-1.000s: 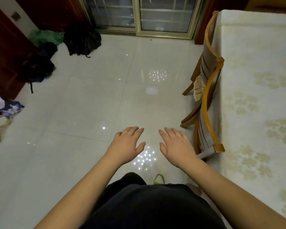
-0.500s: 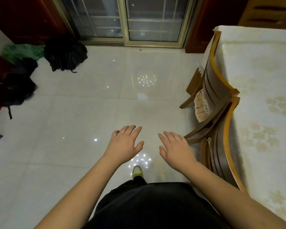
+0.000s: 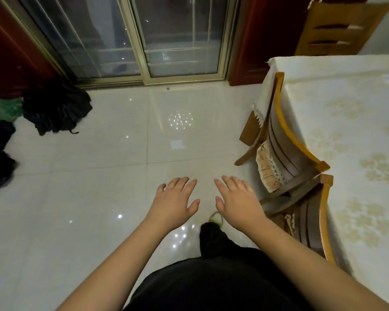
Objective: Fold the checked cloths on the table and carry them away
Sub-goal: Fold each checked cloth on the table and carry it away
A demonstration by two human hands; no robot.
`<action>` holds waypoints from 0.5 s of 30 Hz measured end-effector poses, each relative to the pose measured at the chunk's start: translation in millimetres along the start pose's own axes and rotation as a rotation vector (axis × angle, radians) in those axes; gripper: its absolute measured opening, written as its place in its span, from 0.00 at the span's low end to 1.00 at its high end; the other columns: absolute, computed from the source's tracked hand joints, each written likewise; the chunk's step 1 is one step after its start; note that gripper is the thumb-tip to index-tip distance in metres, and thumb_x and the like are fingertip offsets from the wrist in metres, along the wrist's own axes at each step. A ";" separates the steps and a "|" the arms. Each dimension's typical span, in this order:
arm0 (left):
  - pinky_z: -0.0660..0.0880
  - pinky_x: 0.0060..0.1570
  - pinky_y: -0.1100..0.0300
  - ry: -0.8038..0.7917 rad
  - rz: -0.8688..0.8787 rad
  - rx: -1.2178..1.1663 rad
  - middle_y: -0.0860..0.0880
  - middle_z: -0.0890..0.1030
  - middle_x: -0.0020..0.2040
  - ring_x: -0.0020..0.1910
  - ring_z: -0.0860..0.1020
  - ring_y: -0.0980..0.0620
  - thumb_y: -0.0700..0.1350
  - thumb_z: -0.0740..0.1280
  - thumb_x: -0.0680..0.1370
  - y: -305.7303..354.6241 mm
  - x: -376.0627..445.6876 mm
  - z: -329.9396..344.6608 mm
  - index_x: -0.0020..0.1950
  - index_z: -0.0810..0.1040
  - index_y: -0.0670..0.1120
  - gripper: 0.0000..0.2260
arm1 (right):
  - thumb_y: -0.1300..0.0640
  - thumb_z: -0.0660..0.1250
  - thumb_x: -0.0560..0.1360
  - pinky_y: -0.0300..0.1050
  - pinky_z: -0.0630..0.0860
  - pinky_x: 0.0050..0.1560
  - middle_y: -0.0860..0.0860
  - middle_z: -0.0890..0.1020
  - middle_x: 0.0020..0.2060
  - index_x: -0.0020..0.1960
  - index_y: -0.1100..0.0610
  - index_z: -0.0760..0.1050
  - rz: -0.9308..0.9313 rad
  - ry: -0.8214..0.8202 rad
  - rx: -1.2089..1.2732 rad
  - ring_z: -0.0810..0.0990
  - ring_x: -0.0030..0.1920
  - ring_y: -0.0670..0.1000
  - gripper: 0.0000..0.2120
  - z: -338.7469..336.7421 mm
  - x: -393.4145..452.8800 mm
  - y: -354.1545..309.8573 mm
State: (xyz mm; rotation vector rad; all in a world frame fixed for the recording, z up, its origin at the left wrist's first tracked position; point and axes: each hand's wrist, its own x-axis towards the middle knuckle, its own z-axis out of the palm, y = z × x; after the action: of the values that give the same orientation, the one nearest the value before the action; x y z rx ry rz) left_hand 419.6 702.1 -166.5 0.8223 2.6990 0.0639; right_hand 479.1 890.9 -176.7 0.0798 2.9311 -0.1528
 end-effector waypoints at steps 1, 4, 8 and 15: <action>0.61 0.70 0.47 -0.007 -0.001 -0.005 0.52 0.62 0.76 0.75 0.60 0.51 0.65 0.36 0.71 -1.1 14.3 -3.4 0.78 0.56 0.54 0.37 | 0.47 0.53 0.75 0.57 0.70 0.65 0.56 0.78 0.64 0.68 0.55 0.74 0.009 0.010 0.006 0.76 0.64 0.58 0.26 -1.3 12.1 4.9; 0.60 0.71 0.47 -0.023 0.013 0.011 0.51 0.62 0.76 0.75 0.60 0.50 0.64 0.36 0.71 -1.8 62.7 -16.3 0.77 0.57 0.53 0.37 | 0.46 0.52 0.74 0.59 0.72 0.62 0.57 0.80 0.61 0.66 0.56 0.76 0.022 0.019 0.010 0.78 0.61 0.60 0.27 -7.3 51.2 25.0; 0.57 0.73 0.48 -0.045 0.068 0.041 0.50 0.62 0.77 0.75 0.59 0.49 0.64 0.37 0.72 5.9 124.1 -45.2 0.78 0.56 0.53 0.36 | 0.46 0.52 0.73 0.59 0.73 0.61 0.57 0.80 0.60 0.65 0.56 0.76 0.061 0.005 0.049 0.78 0.61 0.60 0.27 -22.8 98.9 56.1; 0.55 0.73 0.49 -0.045 0.139 0.107 0.50 0.61 0.77 0.76 0.58 0.49 0.64 0.34 0.70 17.5 213.7 -84.4 0.78 0.55 0.53 0.39 | 0.46 0.53 0.73 0.58 0.75 0.59 0.57 0.81 0.59 0.64 0.56 0.78 0.086 0.041 0.086 0.80 0.59 0.59 0.27 -46.6 161.2 104.4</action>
State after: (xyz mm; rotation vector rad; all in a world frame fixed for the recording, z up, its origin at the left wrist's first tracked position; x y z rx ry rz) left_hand 235.1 838.4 -145.6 1.0296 2.6189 -0.0677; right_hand 318.9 1006.7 -174.8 0.2244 2.9548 -0.2674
